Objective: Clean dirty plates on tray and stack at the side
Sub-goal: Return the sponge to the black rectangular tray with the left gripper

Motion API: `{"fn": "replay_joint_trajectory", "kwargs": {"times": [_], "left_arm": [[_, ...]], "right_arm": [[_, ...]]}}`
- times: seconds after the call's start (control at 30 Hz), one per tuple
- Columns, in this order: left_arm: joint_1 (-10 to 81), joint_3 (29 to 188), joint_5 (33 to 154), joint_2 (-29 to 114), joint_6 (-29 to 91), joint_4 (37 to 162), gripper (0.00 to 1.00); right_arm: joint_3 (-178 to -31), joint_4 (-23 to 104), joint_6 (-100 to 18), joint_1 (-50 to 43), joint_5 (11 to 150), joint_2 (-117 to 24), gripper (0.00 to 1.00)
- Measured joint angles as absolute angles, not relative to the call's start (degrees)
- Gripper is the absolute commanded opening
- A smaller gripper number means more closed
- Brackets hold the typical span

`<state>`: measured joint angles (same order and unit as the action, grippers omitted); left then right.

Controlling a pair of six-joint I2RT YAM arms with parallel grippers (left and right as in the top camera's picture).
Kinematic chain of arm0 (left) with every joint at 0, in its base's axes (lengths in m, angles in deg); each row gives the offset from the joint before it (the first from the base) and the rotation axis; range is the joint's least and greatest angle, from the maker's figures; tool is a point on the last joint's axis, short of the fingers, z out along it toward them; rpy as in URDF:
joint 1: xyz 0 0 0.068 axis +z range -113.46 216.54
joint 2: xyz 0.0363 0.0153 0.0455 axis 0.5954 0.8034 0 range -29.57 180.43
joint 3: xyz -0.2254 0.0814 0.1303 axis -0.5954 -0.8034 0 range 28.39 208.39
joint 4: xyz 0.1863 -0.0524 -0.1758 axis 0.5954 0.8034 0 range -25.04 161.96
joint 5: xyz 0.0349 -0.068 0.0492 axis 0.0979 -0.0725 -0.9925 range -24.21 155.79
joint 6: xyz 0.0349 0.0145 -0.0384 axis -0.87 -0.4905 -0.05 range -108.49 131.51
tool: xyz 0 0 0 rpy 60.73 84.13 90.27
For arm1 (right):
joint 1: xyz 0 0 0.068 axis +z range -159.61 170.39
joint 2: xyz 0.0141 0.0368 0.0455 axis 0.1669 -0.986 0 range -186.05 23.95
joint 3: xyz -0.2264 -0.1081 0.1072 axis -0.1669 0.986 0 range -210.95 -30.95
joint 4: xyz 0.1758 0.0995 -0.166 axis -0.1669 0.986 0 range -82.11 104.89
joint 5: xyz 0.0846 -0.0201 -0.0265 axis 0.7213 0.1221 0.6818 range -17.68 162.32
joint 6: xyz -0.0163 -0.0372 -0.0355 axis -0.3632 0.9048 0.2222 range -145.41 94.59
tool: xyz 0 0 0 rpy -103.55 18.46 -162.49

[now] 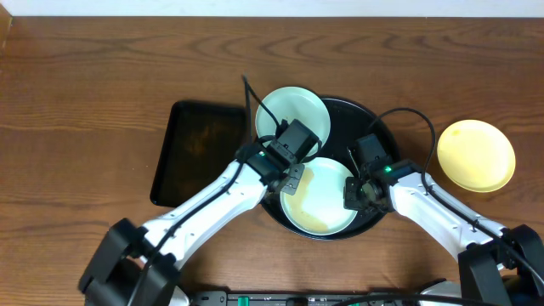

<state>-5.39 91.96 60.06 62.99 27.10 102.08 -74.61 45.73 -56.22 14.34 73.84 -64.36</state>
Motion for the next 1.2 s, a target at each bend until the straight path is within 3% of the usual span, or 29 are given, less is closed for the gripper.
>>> {"fn": "replay_joint_trajectory", "kwargs": {"times": [0.07,0.13,0.27,0.47,0.7,0.9,1.2], "left_arm": [[-4.69,91.96,59.82,62.22,27.08,102.72,0.09],[-3.18,91.96,59.75,61.85,27.08,103.48,0.08],[2.52,91.96,59.6,61.5,27.08,104.64,0.08],[14.11,91.96,63.18,61.48,26.23,104.79,0.08],[26.65,91.96,69.98,61.54,24.98,104.55,0.08],[32.42,91.96,71.73,64.82,24.92,103.74,0.08],[32.57,91.96,76.21,72.49,24.92,102.82,0.08]], "right_arm": [[-74.59,45.73,-56.53,14.34,73.84,-64.36,0.17],[-74.28,45.91,-56.44,14.34,73.2,-64.47,0.24],[-73.89,45.89,-56.24,14.34,72.53,-64.49,0.29],[-73.85,44.68,-56.2,14.42,72.57,-64.49,0.11],[-73.87,44.25,-56.37,14.47,72.66,-64.43,0.02],[-73.98,44.36,-56.46,14.47,72.48,-64.06,0.01],[-73.98,44.36,-56.44,14.47,72.46,-64.06,0.01]]}}
